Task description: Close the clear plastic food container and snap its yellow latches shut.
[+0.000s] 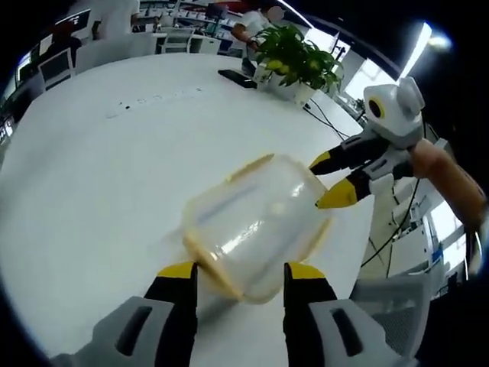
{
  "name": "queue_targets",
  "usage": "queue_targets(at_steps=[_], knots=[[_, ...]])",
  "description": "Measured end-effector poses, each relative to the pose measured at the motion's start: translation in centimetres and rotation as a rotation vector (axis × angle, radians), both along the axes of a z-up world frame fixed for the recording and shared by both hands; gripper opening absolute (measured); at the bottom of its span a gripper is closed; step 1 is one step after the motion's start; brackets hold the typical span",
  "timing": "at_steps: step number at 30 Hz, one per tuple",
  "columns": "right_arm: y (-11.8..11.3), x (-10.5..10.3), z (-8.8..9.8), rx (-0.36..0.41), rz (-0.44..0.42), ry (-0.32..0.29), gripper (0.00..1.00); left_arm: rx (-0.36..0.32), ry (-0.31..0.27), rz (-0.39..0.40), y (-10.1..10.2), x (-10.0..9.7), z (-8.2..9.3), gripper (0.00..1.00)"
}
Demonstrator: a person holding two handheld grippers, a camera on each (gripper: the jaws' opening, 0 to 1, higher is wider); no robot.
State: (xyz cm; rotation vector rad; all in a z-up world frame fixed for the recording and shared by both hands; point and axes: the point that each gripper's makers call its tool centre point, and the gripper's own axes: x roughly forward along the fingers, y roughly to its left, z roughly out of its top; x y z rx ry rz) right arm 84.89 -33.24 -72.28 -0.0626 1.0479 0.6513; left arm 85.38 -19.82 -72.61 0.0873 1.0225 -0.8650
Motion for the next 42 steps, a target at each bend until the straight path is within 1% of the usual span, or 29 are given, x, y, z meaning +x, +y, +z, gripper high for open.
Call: queue_targets(at_steps=[3, 5, 7, 8, 9, 10, 11, 13, 16, 17, 19, 29, 42], knots=[[0.1, 0.0, 0.0, -0.007, 0.007, 0.006, 0.35, -0.007, -0.002, 0.019, 0.0, 0.1, 0.0, 0.36], [0.2, 0.0, -0.1, -0.011, 0.006, 0.014, 0.34, -0.014, 0.013, 0.054, 0.0, 0.2, 0.0, 0.33], [0.2, 0.0, -0.1, -0.008, -0.002, 0.02, 0.33, -0.015, 0.018, 0.061, -0.1, 0.3, -0.1, 0.32], [0.2, 0.0, -0.1, 0.0, -0.01, 0.027, 0.31, -0.021, 0.025, 0.074, -0.1, 0.4, -0.1, 0.29], [0.4, -0.1, -0.4, 0.035, -0.05, 0.041, 0.31, -0.031, 0.037, 0.07, 0.1, 0.2, 0.3, 0.29], [0.3, -0.4, -0.3, 0.032, -0.022, 0.045, 0.31, -0.017, 0.051, 0.069, 0.3, -0.2, 0.4, 0.29], [0.4, -0.5, -0.3, 0.031, -0.023, 0.036, 0.31, 0.006, 0.048, 0.07, 0.0, 0.1, 0.1, 0.29], [0.4, -0.4, -0.3, 0.031, -0.034, 0.035, 0.31, 0.008, 0.062, 0.069, -0.2, 0.3, 0.0, 0.29], [0.3, -0.2, -0.3, 0.036, -0.044, 0.032, 0.31, 0.006, 0.057, 0.073, -0.2, 0.3, -0.1, 0.29], [0.2, -0.2, -0.3, 0.036, -0.045, 0.032, 0.31, -0.002, 0.036, 0.074, -0.3, 0.5, 0.0, 0.29], [0.2, -0.2, -0.3, 0.036, -0.051, 0.034, 0.31, -0.003, 0.033, 0.075, -0.2, 0.4, 0.0, 0.3], [0.2, -0.4, -0.1, 0.039, -0.07, 0.032, 0.32, -0.008, 0.03, 0.073, -0.1, 0.2, 0.0, 0.3], [1.1, -0.9, -0.1, 0.04, -0.076, 0.032, 0.32, -0.007, 0.035, 0.074, 0.8, -0.4, 0.0, 0.3]])
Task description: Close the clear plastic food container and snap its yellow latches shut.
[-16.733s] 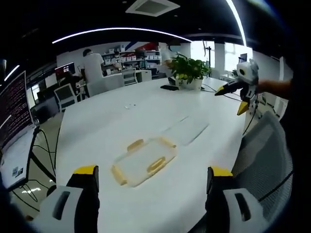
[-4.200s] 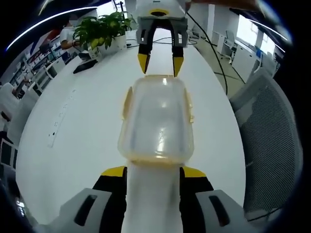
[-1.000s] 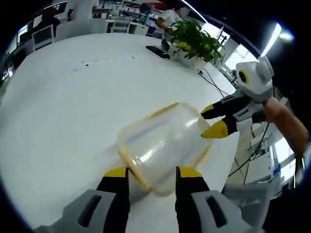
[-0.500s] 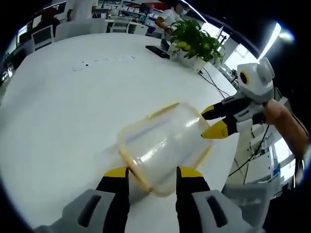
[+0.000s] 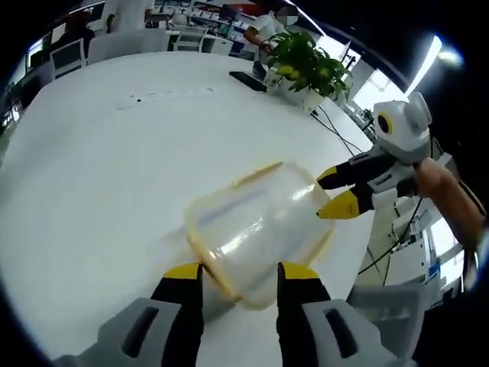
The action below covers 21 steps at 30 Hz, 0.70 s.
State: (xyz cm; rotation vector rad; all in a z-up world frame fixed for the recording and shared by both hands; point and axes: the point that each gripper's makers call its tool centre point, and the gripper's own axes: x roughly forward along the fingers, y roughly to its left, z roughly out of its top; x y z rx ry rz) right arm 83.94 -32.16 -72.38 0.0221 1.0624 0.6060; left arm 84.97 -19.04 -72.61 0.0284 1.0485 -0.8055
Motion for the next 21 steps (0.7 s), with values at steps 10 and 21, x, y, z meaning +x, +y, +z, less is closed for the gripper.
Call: queue_targets(at_steps=[10, 21], knots=[[1.1, -0.9, 0.1, 0.004, -0.004, -0.006, 0.32, 0.007, 0.01, -0.002, 1.1, -0.8, -0.1, 0.3], [2.3, -1.9, 0.1, 0.006, -0.011, -0.01, 0.32, 0.009, 0.014, -0.005, 2.3, -1.7, 0.0, 0.3]])
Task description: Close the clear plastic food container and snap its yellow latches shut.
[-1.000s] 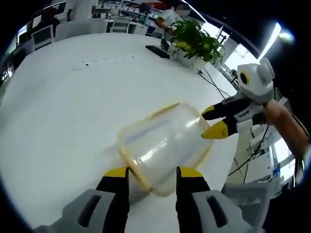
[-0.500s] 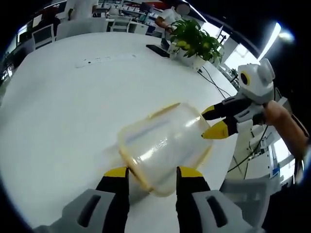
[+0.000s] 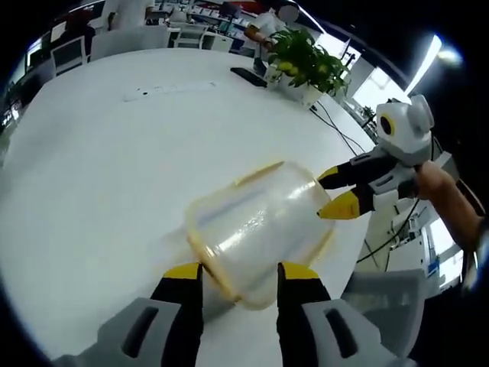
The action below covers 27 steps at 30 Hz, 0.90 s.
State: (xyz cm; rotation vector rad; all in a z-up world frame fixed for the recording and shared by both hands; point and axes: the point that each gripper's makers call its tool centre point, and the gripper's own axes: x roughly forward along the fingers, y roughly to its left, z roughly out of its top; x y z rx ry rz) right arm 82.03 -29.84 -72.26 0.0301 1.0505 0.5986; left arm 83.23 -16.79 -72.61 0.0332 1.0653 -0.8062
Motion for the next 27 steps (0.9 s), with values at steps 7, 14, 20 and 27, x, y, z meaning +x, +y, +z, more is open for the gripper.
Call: queue_targets(at_steps=[7, 14, 20, 27], knots=[[1.0, -0.6, 0.0, 0.001, 0.001, -0.002, 0.33, 0.003, 0.003, 0.001, 0.9, -0.6, 0.0, 0.31], [1.9, -1.2, 0.0, 0.003, 0.004, -0.003, 0.33, 0.002, 0.005, 0.006, 1.9, -1.2, 0.1, 0.31], [2.7, -1.7, -0.1, 0.006, 0.002, -0.002, 0.33, 0.005, 0.009, 0.008, 2.6, -1.7, 0.0, 0.31], [3.6, -2.3, -0.3, 0.021, -0.01, 0.007, 0.33, 0.007, 0.014, 0.012, 3.6, -2.2, -0.1, 0.31]])
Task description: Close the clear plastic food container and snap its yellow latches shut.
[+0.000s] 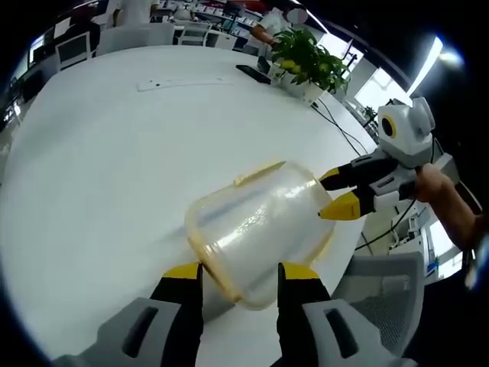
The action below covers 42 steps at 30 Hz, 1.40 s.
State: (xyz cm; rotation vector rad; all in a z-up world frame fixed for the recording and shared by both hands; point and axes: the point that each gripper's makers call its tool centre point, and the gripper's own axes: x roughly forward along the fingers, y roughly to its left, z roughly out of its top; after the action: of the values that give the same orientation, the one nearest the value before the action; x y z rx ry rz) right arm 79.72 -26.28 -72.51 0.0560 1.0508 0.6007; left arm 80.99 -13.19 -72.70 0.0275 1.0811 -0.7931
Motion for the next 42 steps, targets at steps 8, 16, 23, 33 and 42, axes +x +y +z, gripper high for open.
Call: queue_targets(at_steps=[8, 16, 23, 33, 42], knots=[[1.0, -0.6, 0.0, 0.0, 0.007, -0.004, 0.33, 0.005, 0.005, 0.004, 0.9, -0.6, 0.0, 0.31], [1.8, -1.0, 0.0, -0.003, 0.017, -0.005, 0.33, 0.006, 0.009, 0.01, 1.8, -1.2, -0.1, 0.31], [2.6, -1.4, 0.0, -0.006, 0.025, -0.001, 0.33, 0.011, 0.016, 0.014, 2.5, -1.6, -0.2, 0.31], [3.3, -1.8, 0.0, -0.003, 0.027, 0.0, 0.33, 0.011, 0.017, 0.022, 3.2, -2.1, -0.2, 0.31], [3.7, -2.1, 0.0, -0.002, 0.028, 0.003, 0.33, 0.012, 0.02, 0.028, 3.6, -2.5, -0.1, 0.31]])
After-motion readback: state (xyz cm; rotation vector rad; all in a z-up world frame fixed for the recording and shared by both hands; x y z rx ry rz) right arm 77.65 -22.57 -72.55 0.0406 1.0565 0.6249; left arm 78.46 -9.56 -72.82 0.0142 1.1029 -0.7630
